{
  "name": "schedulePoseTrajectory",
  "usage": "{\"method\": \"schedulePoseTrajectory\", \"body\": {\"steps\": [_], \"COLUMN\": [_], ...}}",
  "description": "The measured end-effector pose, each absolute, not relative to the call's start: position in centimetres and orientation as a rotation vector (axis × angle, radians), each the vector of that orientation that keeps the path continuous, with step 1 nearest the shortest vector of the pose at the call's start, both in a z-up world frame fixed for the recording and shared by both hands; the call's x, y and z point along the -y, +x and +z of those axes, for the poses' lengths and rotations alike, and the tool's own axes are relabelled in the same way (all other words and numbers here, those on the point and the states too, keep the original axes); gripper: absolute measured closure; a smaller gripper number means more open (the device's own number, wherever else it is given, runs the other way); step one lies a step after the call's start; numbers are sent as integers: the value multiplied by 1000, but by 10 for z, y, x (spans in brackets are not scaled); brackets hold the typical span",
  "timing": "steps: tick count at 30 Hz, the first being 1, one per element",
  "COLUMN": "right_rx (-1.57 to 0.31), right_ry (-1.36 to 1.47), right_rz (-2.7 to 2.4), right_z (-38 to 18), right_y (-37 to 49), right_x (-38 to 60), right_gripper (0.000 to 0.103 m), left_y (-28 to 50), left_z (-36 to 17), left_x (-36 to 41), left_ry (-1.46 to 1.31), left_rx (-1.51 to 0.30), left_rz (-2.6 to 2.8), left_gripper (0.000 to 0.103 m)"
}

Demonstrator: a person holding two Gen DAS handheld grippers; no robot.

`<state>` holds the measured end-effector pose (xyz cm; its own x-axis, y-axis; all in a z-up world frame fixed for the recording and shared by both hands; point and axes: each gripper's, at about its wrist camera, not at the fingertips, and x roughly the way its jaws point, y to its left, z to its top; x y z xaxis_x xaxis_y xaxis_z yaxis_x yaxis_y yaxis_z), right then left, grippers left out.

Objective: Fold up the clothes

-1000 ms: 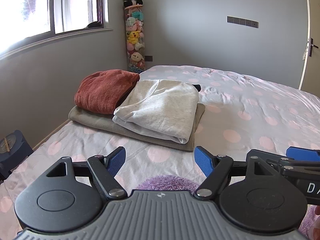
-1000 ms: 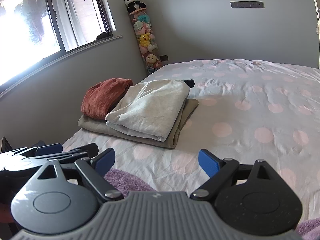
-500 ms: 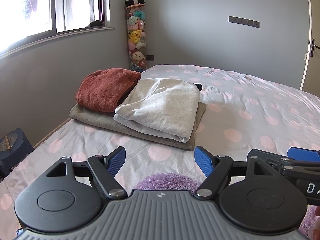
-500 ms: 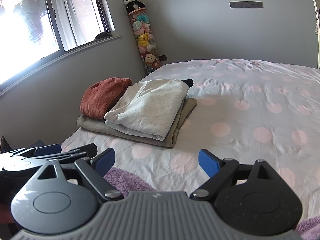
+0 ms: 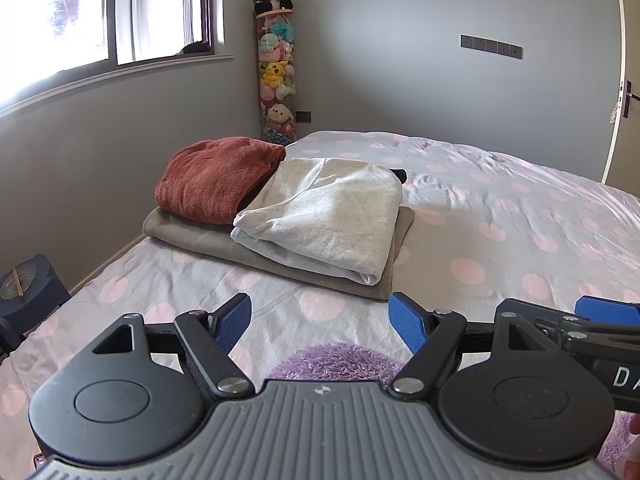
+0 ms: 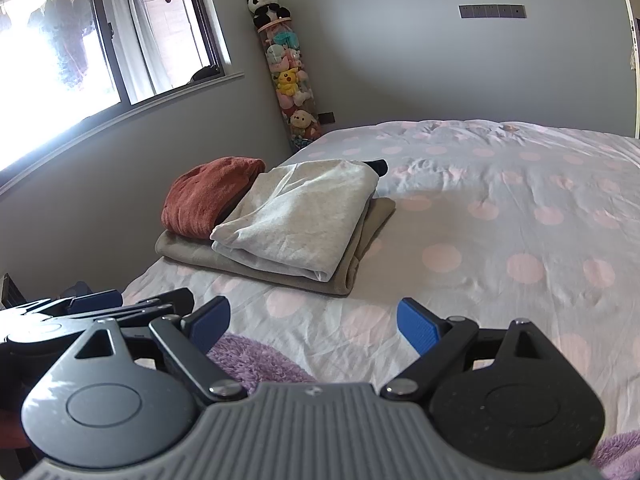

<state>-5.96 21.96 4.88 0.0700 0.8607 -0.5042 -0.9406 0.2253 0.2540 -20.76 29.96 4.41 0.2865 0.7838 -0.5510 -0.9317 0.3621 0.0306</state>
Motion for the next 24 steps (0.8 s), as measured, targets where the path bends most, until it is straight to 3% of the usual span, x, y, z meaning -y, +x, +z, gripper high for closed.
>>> {"method": "schedulePoseTrajectory", "body": {"steps": [24], "right_rx": [-650], "right_ry": [-138], "right_rz": [1383], "right_z": [46], "right_y": [-60], "right_x": [-215], "right_gripper": [11], "left_y": [-213], "left_z": [41], "left_x": [-296], "left_ry": [-339], "left_rx": [-499], "left_rz": [1178], "left_gripper": [28]}}
